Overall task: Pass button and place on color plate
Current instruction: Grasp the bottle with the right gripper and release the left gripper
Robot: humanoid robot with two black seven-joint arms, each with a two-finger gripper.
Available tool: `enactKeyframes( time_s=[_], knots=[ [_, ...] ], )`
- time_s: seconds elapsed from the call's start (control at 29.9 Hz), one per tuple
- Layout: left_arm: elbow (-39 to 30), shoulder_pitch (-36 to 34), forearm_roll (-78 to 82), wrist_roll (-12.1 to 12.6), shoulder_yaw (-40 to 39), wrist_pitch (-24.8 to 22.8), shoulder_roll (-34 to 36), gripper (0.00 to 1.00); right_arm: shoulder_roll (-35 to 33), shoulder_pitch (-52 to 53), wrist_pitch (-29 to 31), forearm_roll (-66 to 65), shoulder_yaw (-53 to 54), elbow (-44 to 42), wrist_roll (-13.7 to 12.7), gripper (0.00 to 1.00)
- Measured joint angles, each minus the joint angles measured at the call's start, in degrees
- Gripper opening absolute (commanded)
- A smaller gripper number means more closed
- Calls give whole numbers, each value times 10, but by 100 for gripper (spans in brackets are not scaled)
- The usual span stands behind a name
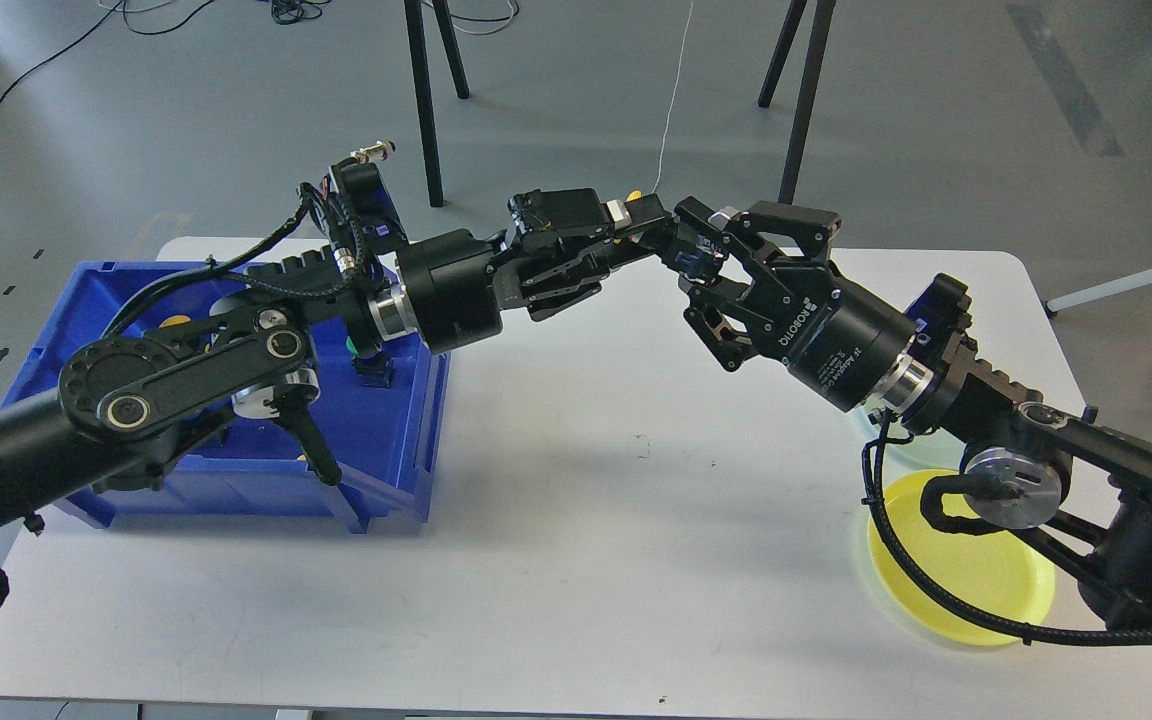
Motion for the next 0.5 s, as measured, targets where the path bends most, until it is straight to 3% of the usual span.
enactKeyframes(
  time_s=[0.2,0.3,0.5],
  knots=[
    [0,0,0,0,0,0,0,58,-3,-3,1,-6,-5,3,0,6],
    [0,0,0,0,-1,-1,0,67,-8,-8,2,-7,-2,5,0,6],
    [0,0,-2,0,-2,-17,1,71,-36,-30,2,-4,30,8,2,6]
  ],
)
